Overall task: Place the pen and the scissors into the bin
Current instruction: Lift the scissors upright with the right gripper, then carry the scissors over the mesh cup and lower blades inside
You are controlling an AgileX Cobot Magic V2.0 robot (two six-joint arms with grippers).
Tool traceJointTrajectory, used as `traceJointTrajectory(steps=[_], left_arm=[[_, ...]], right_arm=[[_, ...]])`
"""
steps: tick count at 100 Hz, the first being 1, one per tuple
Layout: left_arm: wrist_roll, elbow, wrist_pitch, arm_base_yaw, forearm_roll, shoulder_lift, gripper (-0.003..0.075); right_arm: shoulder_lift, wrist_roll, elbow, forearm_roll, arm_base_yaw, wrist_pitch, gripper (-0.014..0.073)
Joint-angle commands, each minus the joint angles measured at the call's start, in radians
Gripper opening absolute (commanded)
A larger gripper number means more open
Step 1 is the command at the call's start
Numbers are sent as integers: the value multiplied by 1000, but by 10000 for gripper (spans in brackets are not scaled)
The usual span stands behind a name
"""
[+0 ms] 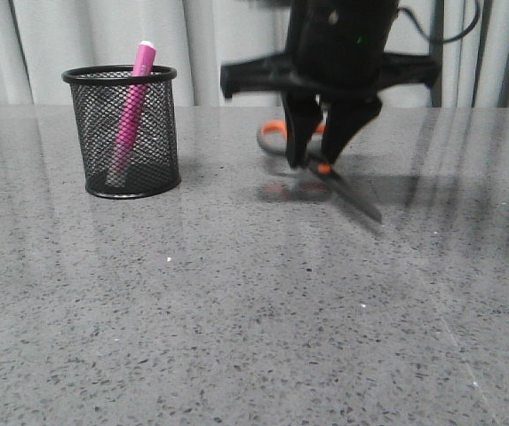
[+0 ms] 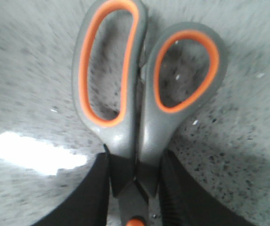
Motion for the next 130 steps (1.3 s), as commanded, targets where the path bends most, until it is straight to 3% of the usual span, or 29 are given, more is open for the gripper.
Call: traceJointTrajectory(steps=[1,29,50,79,86,130], left_arm=[[-13,-26,-75,2,-14,-2,-22],[-13,-26,-75,2,-14,-2,-22],[-13,-26,-75,2,-14,-2,-22],[-13,-26,-75,2,-14,-2,-22],[-13,-26,-75,2,-14,-2,-22],[-13,-26,-75,2,-14,-2,-22]], right_arm=[[-141,28,45,-30,-2,-175,-75],[-342,32,317,-22,-2,-852,-76],[-313,32,321,-22,4,-1120,-76],[-166,32,316,-143,8,-1661,-75],[-128,32,309,-143,8,-1720,-75],[17,-7,187,-165,8,-1707,-75]])
